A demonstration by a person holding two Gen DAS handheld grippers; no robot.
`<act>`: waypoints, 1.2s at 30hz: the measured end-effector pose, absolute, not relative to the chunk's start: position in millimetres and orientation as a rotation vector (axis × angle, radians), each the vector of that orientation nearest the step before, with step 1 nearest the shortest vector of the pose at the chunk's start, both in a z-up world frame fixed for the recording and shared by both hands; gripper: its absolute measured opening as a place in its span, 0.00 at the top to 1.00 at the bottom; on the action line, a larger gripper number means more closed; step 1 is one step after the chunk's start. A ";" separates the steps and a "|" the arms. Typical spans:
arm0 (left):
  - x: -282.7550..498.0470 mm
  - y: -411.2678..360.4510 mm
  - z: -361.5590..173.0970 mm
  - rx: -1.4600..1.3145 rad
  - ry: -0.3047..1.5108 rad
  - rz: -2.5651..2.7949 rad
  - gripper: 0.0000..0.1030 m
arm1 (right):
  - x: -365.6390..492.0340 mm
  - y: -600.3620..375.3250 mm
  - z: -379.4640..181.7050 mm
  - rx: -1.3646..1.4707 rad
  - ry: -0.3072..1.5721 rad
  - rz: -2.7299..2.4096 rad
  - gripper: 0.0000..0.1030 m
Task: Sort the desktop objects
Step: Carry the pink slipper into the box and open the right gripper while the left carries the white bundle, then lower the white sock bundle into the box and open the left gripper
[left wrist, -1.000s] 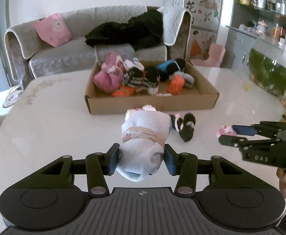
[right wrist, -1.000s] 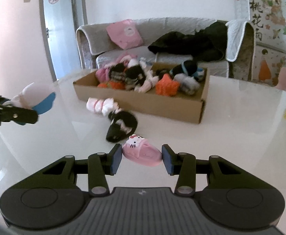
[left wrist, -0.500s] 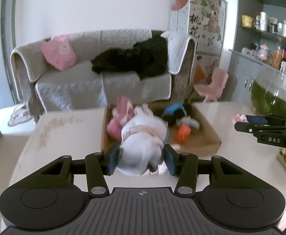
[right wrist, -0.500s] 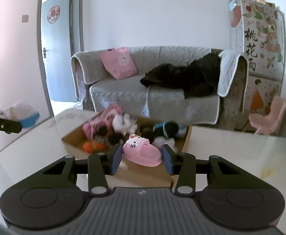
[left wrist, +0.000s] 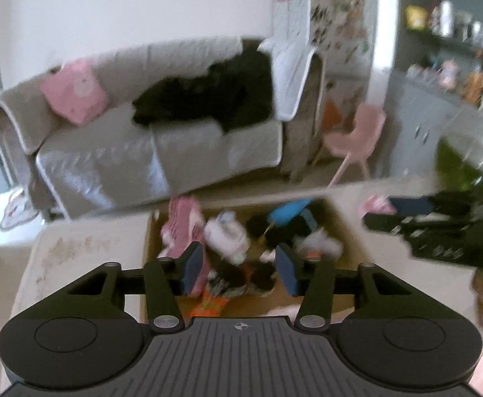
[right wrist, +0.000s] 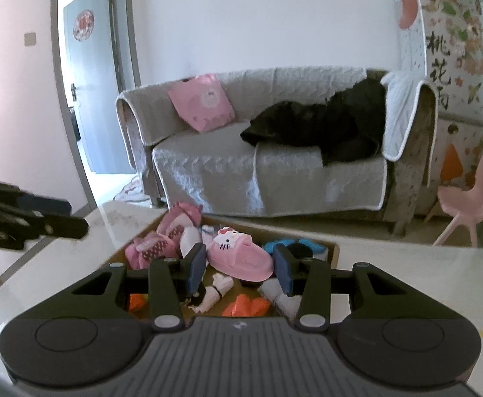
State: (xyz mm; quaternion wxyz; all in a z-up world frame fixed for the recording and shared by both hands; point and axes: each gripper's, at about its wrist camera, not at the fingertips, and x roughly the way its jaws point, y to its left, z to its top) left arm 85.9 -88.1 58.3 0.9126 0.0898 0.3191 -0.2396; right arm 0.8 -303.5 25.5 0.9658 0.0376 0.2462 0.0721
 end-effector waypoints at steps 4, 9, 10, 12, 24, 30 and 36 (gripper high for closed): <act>90.7 -68.8 13.5 0.205 0.727 -0.459 0.32 | 4.7 -303.0 9.7 0.072 0.540 0.150 0.60; 74.6 -34.2 -26.7 0.218 0.757 -0.460 0.00 | -0.3 -299.3 -1.1 0.070 0.572 0.154 0.60; 72.8 -31.7 -32.6 0.218 0.775 -0.454 0.01 | -0.1 -298.2 -2.0 0.072 0.576 0.156 0.60; 74.2 -30.0 -44.8 0.215 0.804 -0.443 0.01 | -0.4 -295.6 -3.4 0.077 0.581 0.161 0.60; 71.4 -45.9 -76.5 0.302 0.815 -0.386 0.48 | -1.1 -291.2 -9.5 0.070 0.608 0.172 0.60; 63.9 -37.2 -64.1 0.293 0.789 -0.374 0.49 | -3.2 -293.0 -8.3 0.074 0.602 0.169 0.60; 48.6 -32.7 -34.8 0.309 0.738 -0.386 0.49 | -5.8 -294.0 -4.2 0.072 0.592 0.165 0.60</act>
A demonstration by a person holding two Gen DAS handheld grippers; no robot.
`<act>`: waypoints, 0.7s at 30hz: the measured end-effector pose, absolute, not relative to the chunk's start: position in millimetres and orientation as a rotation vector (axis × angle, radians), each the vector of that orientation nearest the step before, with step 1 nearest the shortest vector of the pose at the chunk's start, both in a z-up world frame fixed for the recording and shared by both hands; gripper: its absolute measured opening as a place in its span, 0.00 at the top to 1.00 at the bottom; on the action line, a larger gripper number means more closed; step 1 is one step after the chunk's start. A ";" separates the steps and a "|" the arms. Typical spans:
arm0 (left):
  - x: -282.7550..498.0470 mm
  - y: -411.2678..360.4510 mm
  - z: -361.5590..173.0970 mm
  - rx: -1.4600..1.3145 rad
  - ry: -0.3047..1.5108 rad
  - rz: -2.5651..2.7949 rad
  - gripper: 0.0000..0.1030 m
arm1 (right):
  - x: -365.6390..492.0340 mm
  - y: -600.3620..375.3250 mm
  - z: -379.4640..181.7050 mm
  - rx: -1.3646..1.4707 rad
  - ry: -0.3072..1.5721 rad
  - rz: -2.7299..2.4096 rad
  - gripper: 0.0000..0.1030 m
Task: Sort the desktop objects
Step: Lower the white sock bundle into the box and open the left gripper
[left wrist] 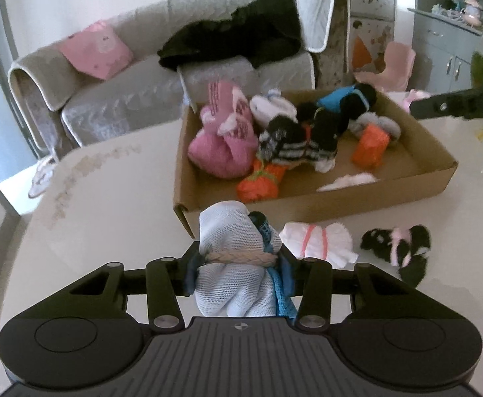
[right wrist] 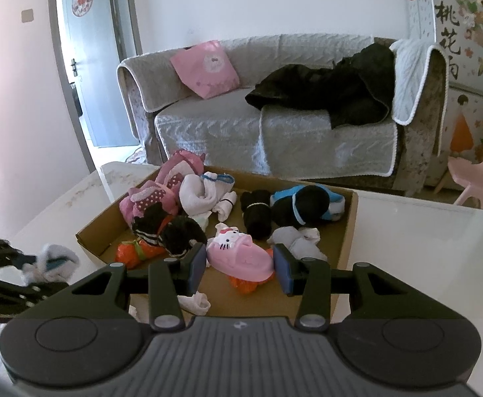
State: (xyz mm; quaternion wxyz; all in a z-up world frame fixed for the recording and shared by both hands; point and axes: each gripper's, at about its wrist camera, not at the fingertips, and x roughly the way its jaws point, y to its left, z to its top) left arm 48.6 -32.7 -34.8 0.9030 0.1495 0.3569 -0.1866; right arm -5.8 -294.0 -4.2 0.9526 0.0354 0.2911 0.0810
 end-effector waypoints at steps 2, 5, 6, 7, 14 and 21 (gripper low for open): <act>44.6 -29.7 -21.9 0.304 0.721 -0.387 0.49 | -6.7 -294.7 -0.6 0.069 0.584 0.162 0.60; 42.0 -24.3 3.6 0.276 0.693 -0.389 0.49 | -7.8 -296.0 7.6 0.068 0.567 0.160 0.60; 42.8 -23.0 13.0 0.266 0.682 -0.393 0.49 | -7.3 -296.0 10.5 0.065 0.561 0.159 0.60; 44.7 -22.8 21.4 0.260 0.670 -0.386 0.49 | -6.6 -296.1 12.8 0.063 0.557 0.158 0.60; 80.1 -43.4 63.6 0.230 0.637 -0.417 0.49 | 6.8 -297.1 29.6 0.051 0.539 0.158 0.60; 130.8 -100.1 75.3 0.219 0.659 -0.470 0.48 | 27.0 -301.9 38.0 0.031 0.545 0.146 0.60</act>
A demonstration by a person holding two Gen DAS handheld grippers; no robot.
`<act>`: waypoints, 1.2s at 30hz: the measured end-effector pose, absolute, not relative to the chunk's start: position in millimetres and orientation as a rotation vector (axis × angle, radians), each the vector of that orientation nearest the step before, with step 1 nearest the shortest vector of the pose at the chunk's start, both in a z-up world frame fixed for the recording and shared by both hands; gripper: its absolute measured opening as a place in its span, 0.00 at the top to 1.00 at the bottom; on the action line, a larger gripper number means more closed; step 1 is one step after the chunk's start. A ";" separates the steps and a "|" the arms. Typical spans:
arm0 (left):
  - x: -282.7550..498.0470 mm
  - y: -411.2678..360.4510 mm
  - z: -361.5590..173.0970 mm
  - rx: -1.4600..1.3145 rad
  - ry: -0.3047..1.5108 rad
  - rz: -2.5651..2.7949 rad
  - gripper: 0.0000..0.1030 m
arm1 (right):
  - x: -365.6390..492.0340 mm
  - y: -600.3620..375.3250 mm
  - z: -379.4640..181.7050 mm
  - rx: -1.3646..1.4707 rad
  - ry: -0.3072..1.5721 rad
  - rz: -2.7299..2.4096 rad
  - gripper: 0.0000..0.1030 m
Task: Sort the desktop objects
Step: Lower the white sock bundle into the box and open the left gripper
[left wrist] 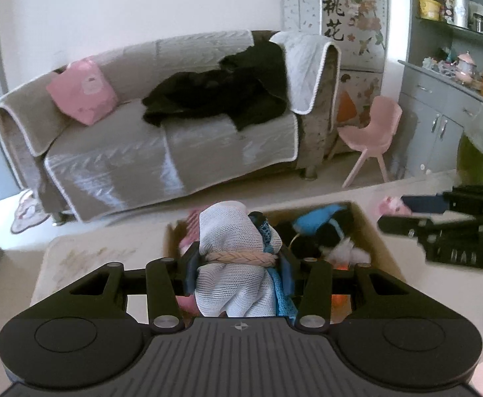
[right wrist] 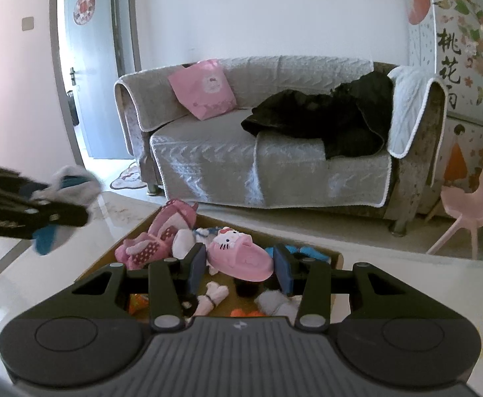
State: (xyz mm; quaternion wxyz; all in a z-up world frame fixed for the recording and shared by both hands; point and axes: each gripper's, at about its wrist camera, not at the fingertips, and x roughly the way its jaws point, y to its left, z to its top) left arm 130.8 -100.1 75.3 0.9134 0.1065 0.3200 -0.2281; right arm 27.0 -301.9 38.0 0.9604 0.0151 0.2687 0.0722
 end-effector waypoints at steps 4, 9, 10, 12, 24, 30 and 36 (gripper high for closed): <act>154.1 -134.0 64.8 0.231 0.691 -0.496 0.48 | 36.5 -305.4 34.5 0.022 0.561 0.136 0.60; 179.8 -159.3 41.1 0.222 0.752 -0.517 0.48 | 43.3 -305.5 29.7 -0.004 0.586 0.130 0.60; 184.3 -161.2 36.4 0.213 0.766 -0.519 0.48 | 44.1 -305.3 28.4 -0.010 0.591 0.129 0.60; 192.5 -165.6 26.4 0.195 0.792 -0.524 0.48 | 46.2 -305.9 24.8 -0.014 0.604 0.125 0.60; 199.7 -176.6 -12.7 0.199 0.849 -0.565 0.48 | 47.9 -309.5 4.5 0.000 0.648 0.130 0.60; 200.9 -176.0 -22.6 0.187 0.858 -0.570 0.48 | 48.7 -311.3 -1.2 0.005 0.664 0.124 0.60; 197.6 -181.5 -32.2 0.189 0.873 -0.587 0.47 | 51.6 -310.9 -11.1 0.002 0.705 0.115 0.60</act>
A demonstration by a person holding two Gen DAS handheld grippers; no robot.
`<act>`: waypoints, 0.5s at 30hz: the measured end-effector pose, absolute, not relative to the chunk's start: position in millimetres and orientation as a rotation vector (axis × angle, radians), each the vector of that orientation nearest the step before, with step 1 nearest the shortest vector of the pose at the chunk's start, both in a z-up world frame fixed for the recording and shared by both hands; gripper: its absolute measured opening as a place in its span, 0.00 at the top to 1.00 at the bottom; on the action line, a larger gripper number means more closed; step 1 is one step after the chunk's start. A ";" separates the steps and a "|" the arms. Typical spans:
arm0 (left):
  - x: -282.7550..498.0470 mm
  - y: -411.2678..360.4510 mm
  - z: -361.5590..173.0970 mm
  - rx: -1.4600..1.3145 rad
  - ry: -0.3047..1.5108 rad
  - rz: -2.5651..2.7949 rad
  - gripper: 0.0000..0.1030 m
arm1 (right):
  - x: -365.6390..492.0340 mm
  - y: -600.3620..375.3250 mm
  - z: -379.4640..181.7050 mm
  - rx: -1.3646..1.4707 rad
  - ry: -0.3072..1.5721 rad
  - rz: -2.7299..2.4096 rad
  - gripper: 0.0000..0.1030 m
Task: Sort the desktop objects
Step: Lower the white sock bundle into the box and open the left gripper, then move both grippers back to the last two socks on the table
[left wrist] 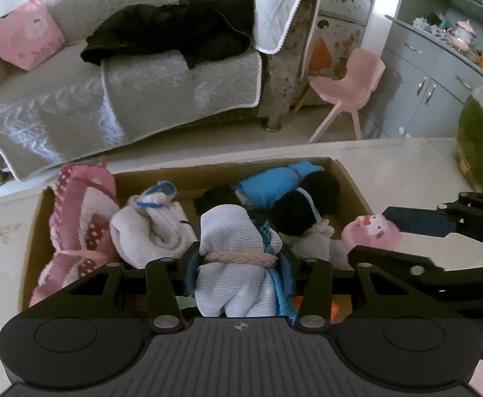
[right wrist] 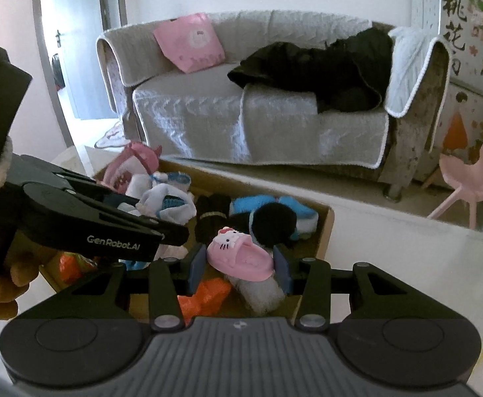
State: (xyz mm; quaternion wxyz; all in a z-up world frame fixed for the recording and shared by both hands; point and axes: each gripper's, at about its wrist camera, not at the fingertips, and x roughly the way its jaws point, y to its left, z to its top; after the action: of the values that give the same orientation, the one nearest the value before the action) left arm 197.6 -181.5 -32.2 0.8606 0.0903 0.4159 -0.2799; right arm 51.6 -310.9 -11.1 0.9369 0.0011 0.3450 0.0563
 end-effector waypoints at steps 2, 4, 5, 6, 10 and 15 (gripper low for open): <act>194.7 -184.0 -35.9 0.196 0.878 -0.597 0.46 | 51.5 -310.9 -17.3 -0.005 0.720 0.112 0.60; 191.6 -186.7 -41.3 0.206 0.884 -0.605 0.42 | 51.4 -310.1 -23.7 -0.013 0.736 0.111 0.60; 190.3 -187.6 -44.9 0.211 0.893 -0.604 0.33 | 51.2 -310.1 -26.9 -0.014 0.745 0.110 0.60; 189.2 -187.7 -48.2 0.214 0.895 -0.600 0.24 | 51.4 -310.0 -30.1 -0.018 0.756 0.110 0.60; 187.5 -182.0 -56.4 0.214 0.907 -0.581 0.10 | 49.4 -312.2 -37.8 -0.022 0.777 0.109 0.57; 180.1 -167.9 -52.3 0.189 0.897 -0.570 0.00 | 39.9 -310.4 -34.2 -0.029 0.746 0.120 0.44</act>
State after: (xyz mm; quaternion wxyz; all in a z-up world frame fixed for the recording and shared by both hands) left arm 180.1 -167.9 -52.3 0.8578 0.0898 0.4272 -0.2715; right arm 39.9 -310.4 -34.2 0.9293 -0.0142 0.3643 0.0587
